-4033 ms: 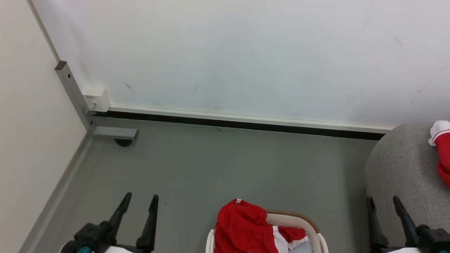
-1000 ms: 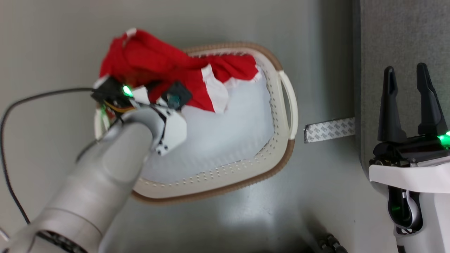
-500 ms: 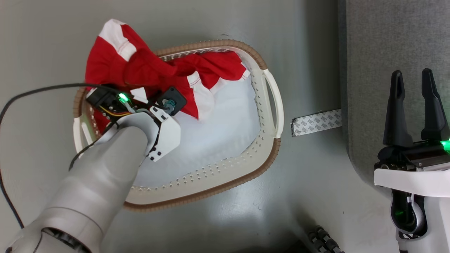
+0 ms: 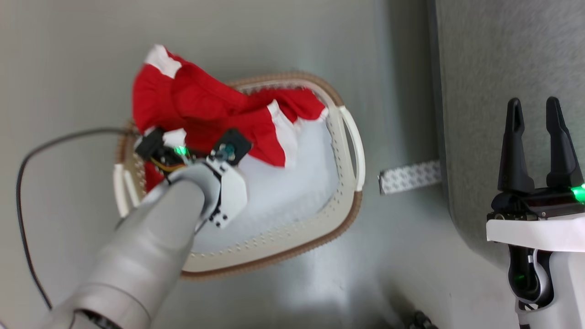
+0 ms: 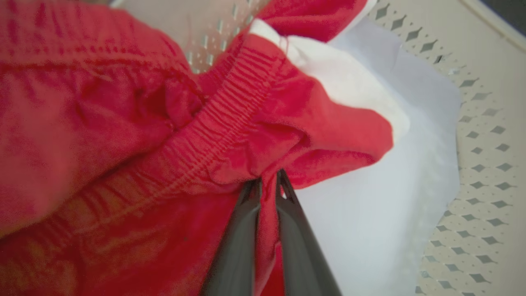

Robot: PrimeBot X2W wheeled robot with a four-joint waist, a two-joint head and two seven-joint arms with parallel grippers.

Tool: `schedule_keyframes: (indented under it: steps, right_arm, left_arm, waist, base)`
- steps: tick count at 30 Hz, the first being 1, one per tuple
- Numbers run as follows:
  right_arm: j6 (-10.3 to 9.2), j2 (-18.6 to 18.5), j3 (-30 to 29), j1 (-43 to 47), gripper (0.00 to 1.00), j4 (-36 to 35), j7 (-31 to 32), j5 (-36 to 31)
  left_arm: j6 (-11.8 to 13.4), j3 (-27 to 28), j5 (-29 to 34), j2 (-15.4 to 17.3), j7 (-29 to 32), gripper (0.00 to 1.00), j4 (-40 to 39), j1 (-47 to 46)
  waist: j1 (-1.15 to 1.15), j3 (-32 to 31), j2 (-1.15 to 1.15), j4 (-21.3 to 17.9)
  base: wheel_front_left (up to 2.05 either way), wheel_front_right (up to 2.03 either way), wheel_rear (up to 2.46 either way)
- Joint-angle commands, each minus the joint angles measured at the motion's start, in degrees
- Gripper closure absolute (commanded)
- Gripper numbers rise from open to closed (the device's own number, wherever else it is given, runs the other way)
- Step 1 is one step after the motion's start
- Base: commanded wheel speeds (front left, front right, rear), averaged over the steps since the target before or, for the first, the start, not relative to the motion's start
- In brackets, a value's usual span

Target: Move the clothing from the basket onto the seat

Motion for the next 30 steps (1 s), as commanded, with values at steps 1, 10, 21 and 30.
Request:
schedule_keyframes:
  steps: [1,10,21,30]
  right_arm:
    - [-0.13,-0.1,-0.6,0.6,0.00,1.2,0.1,-0.5]
    - [-0.13,-0.1,-2.6,4.3,0.00,6.3,0.1,-2.5]
    - [-0.13,-0.2,-4.2,9.9,0.00,12.6,0.1,-5.7]
    - [-0.13,-0.2,-4.0,14.6,0.00,15.8,0.1,-7.7]
  left_arm:
    - [-0.3,0.7,-1.7,-0.4,-1.6,1.00,-0.2,2.1]
    - [-0.9,1.8,-8.3,-2.9,-5.0,1.00,-3.5,9.9]
    - [-0.9,4.0,-16.3,-2.5,-5.6,1.00,-11.9,19.0]
    - [1.9,8.2,-21.5,1.0,-4.0,1.00,-22.6,26.7]
  waist:
    - [0.00,-5.2,0.00,2.2]
    - [0.00,-19.5,0.00,6.2]
    - [0.00,-36.0,0.00,10.8]
    - [0.00,-44.9,0.00,12.8]
  base:
    - [0.00,0.00,0.00]
    - [0.00,0.00,0.00]
    - [0.00,0.00,0.00]
    - [0.00,0.00,0.00]
